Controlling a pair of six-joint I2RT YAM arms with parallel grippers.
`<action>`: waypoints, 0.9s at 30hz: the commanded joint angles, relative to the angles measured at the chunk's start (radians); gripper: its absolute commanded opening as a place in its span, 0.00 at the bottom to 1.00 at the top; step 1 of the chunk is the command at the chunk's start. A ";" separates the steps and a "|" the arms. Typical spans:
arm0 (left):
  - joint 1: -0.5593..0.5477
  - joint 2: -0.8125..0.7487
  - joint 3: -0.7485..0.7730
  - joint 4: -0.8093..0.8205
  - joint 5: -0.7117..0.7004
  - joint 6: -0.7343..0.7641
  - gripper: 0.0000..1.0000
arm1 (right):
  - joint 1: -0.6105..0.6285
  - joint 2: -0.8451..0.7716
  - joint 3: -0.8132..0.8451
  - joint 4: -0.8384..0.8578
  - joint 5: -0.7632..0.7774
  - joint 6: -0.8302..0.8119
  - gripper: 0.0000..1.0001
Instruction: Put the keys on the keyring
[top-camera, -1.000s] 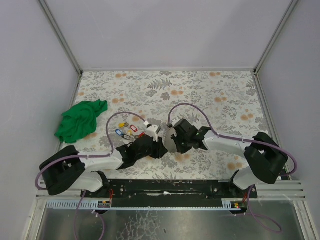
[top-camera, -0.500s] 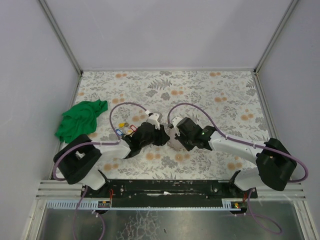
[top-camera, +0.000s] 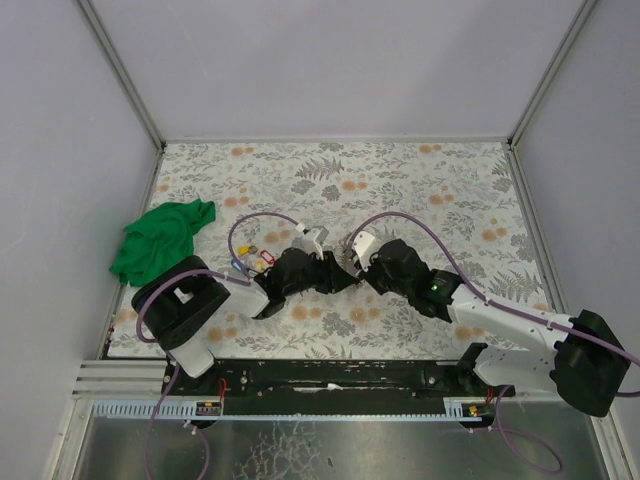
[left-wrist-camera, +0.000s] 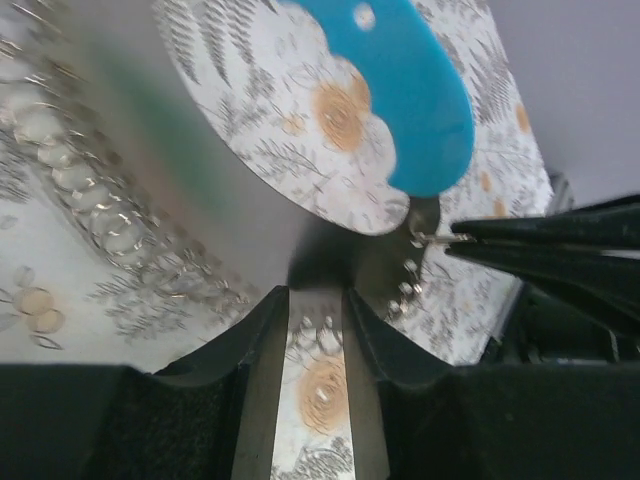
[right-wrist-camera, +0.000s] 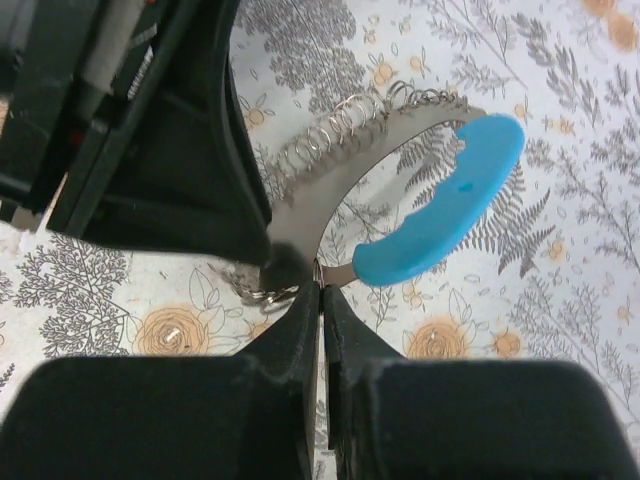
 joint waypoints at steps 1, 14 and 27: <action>-0.044 0.029 -0.062 0.278 0.074 -0.117 0.27 | -0.004 -0.046 -0.047 0.232 -0.063 -0.089 0.07; -0.063 -0.398 -0.263 0.132 -0.095 0.172 0.31 | -0.094 -0.164 -0.167 0.443 -0.371 -0.183 0.03; 0.093 -0.556 -0.209 0.006 -0.005 0.467 0.33 | -0.217 -0.188 -0.167 0.551 -0.705 -0.186 0.03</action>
